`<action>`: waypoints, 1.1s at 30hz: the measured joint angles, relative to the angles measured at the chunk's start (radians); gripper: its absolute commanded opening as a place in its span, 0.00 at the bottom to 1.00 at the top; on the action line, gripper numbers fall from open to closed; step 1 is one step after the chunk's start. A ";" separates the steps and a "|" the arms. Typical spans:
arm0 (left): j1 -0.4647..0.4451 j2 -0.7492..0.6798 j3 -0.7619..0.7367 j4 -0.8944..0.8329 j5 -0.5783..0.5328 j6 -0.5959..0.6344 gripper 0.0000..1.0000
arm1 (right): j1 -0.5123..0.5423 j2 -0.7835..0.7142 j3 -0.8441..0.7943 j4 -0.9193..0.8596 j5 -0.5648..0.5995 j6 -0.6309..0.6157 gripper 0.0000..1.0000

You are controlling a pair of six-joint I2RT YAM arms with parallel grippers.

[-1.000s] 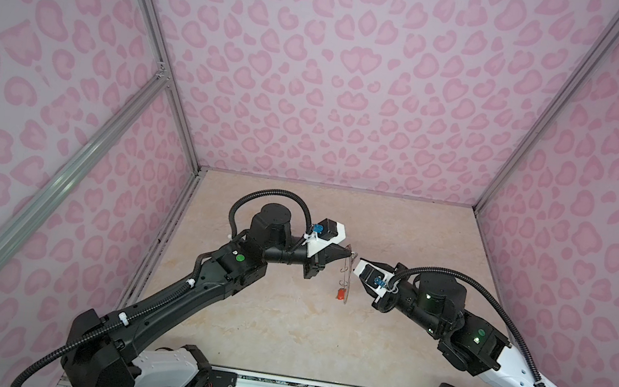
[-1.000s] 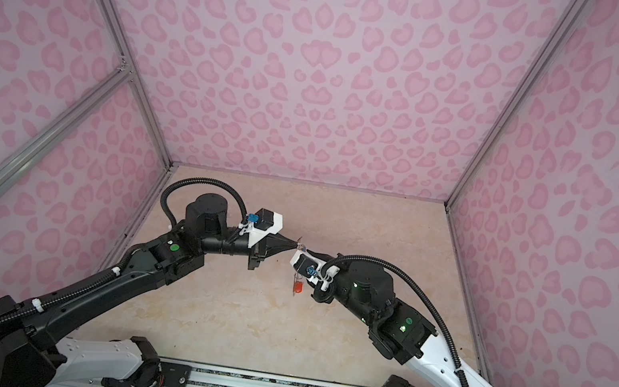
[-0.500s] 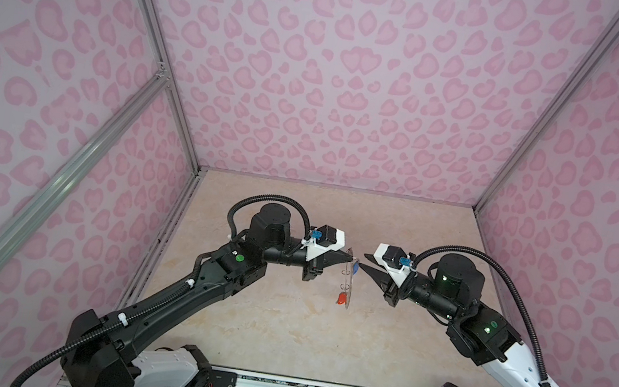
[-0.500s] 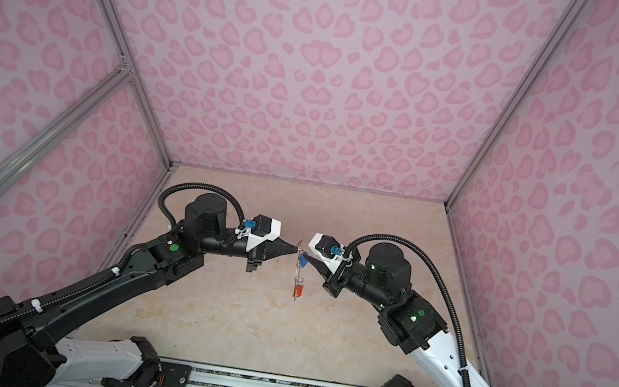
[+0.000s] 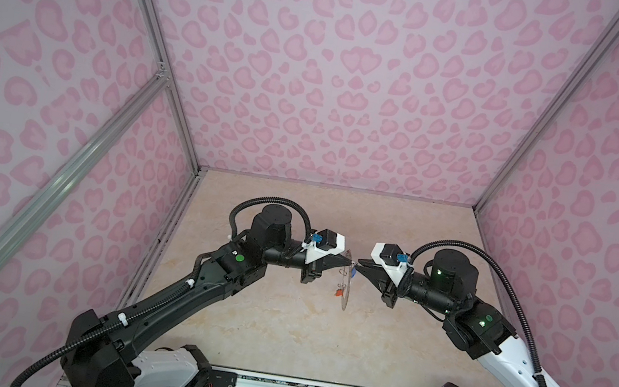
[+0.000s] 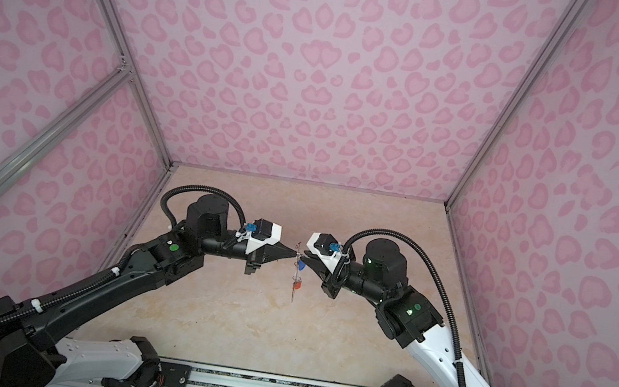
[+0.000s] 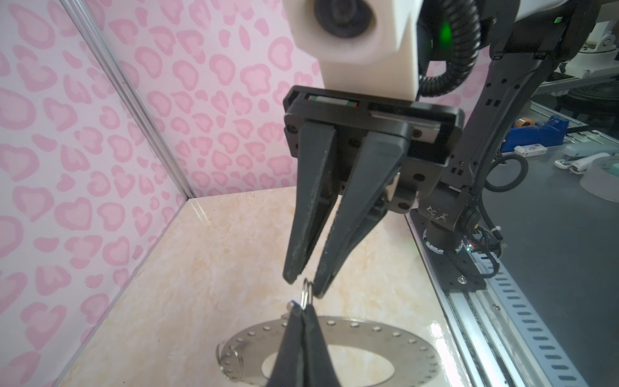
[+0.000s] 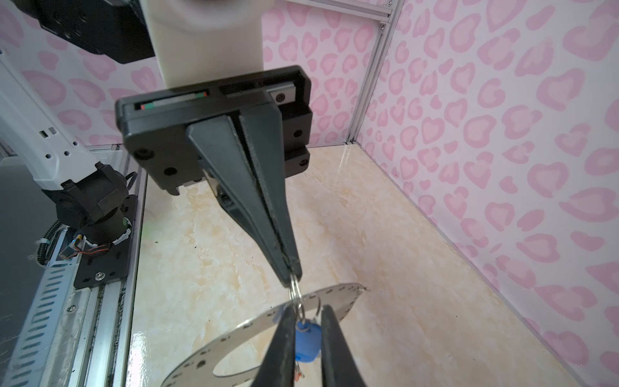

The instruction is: Put the keys on the keyring

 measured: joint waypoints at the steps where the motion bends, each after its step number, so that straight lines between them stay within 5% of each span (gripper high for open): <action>1: 0.000 0.000 0.000 0.000 0.000 0.002 0.03 | 0.000 0.003 0.000 -0.001 -0.002 0.000 0.14; 13: 0.000 0.002 0.011 -0.024 0.006 0.025 0.03 | 0.000 0.014 -0.004 0.006 -0.032 0.011 0.00; 18: 0.000 0.004 0.029 -0.069 -0.008 0.056 0.29 | 0.001 0.023 0.004 -0.023 -0.035 0.006 0.00; 33: -0.101 0.001 0.129 -0.357 -0.291 0.372 0.33 | -0.002 0.111 0.150 -0.325 -0.002 -0.045 0.00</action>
